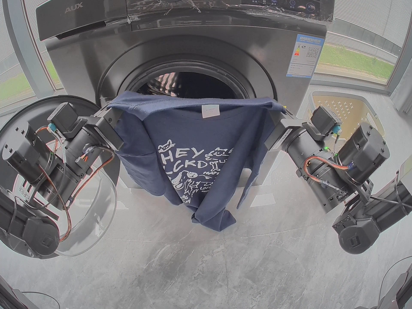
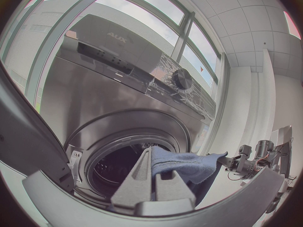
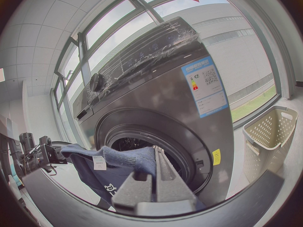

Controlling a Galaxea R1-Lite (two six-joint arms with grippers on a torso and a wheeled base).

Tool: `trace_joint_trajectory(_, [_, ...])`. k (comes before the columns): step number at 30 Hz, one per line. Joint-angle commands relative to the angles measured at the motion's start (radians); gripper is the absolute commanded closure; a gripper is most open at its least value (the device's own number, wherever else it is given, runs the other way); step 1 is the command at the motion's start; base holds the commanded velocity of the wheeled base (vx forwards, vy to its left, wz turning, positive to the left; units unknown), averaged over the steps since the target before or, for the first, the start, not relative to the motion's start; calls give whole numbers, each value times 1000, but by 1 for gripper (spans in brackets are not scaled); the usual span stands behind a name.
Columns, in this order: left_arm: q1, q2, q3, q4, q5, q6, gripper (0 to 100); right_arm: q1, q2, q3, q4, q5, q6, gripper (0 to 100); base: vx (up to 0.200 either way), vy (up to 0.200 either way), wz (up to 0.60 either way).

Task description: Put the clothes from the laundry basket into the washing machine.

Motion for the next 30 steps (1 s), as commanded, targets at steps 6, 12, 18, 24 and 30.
trace_joint_trajectory(6, [-23,-2,-47,4,28,0,100,0,-51,-5,6,-8,-10,100,0,0,0])
trace_joint_trajectory(12, [-28,-4,-59,4,31,0,100,-14,-51,-11,5,-13,-14,100,0,0,0])
trace_joint_trajectory(18, [-45,-2,-56,4,33,0,100,-21,-52,-13,6,-13,-16,100,0,0,0])
trace_joint_trajectory(24, [-51,18,-36,5,25,2,100,-18,-37,-10,5,-16,-10,100,0,0,0])
trace_joint_trajectory(30, [-171,70,10,2,-6,28,100,8,41,87,0,-17,3,100,0,0,0])
